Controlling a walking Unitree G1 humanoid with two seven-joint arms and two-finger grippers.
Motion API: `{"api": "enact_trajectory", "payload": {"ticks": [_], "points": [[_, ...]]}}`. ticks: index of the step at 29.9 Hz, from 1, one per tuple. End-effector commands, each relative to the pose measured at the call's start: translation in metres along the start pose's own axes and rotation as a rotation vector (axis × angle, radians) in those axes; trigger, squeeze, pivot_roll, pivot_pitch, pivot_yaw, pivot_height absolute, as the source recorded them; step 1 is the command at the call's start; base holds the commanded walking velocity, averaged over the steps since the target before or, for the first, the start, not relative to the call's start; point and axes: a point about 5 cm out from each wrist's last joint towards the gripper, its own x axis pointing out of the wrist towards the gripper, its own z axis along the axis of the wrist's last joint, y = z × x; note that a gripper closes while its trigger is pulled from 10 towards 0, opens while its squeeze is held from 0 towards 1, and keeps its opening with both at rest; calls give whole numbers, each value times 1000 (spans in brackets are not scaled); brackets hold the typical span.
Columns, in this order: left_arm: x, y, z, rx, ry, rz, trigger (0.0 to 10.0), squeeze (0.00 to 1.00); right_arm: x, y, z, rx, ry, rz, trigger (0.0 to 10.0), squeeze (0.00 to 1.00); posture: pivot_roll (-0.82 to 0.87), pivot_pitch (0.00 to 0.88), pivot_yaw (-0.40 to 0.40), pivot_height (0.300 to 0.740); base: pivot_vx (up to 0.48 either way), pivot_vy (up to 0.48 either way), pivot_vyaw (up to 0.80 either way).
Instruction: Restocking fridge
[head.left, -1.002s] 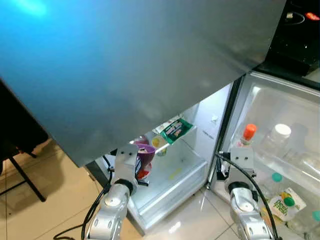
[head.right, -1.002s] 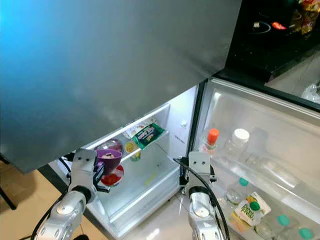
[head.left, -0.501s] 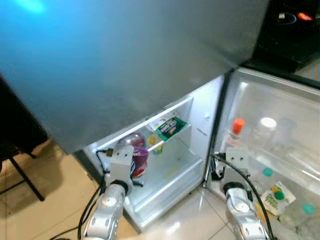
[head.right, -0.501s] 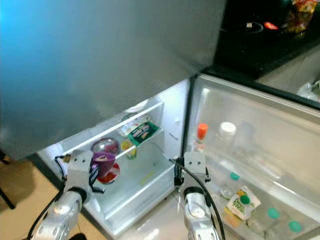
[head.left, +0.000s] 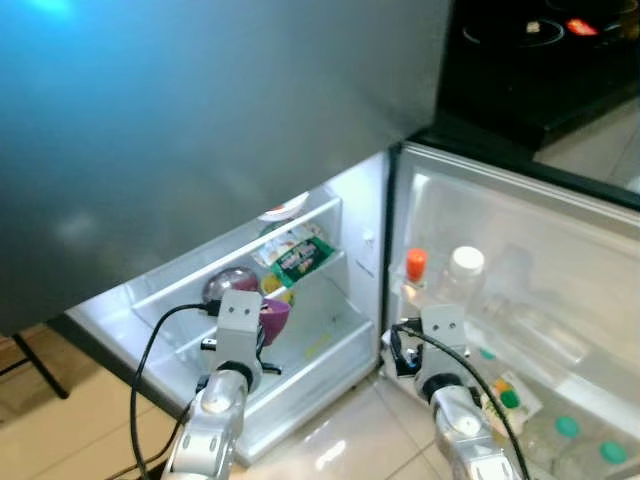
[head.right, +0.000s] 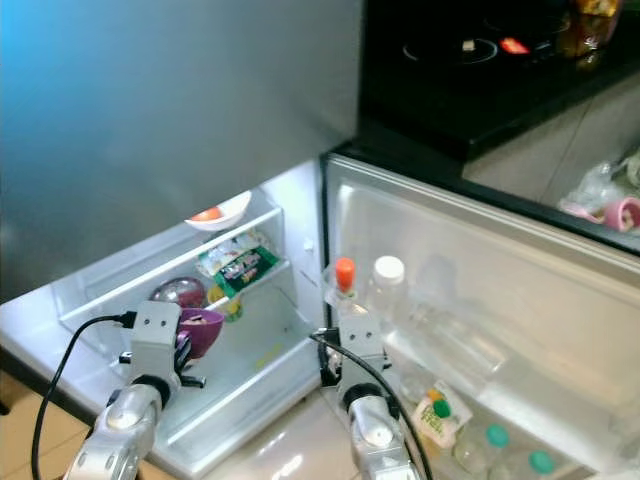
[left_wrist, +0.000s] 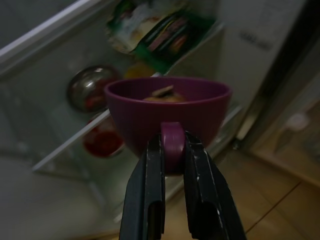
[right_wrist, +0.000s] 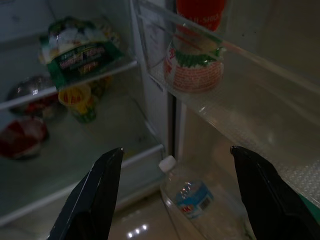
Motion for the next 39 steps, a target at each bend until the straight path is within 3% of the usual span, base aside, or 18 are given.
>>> {"api": "enact_trajectory", "payload": {"ticks": [1, 15, 25, 39], "points": [[-2, 9, -2, 6, -1, 34, 10000, 0, 4, -14, 11, -4, -46, -61, 10000, 0, -16, 174, 85, 710, 277, -360, 0], [-5, 11, -1, -6, -23, 46, 10000, 0, 2, -9, 12, -15, -63, -10, 10000, 0, -15, 173, 84, 710, 20, -26, 566], [-7, 11, -3, -3, -15, 45, 10000, 0, 1, -2, 14, 2, -76, 40, 10000, 0, -15, 168, 85, 710, 0, 0, 0], [-6, 10, -3, 0, -12, 47, 10000, 0, 2, -6, 12, -5, -63, 7, 10000, 0, -12, 166, 82, 710, 0, 0, 595]]}}
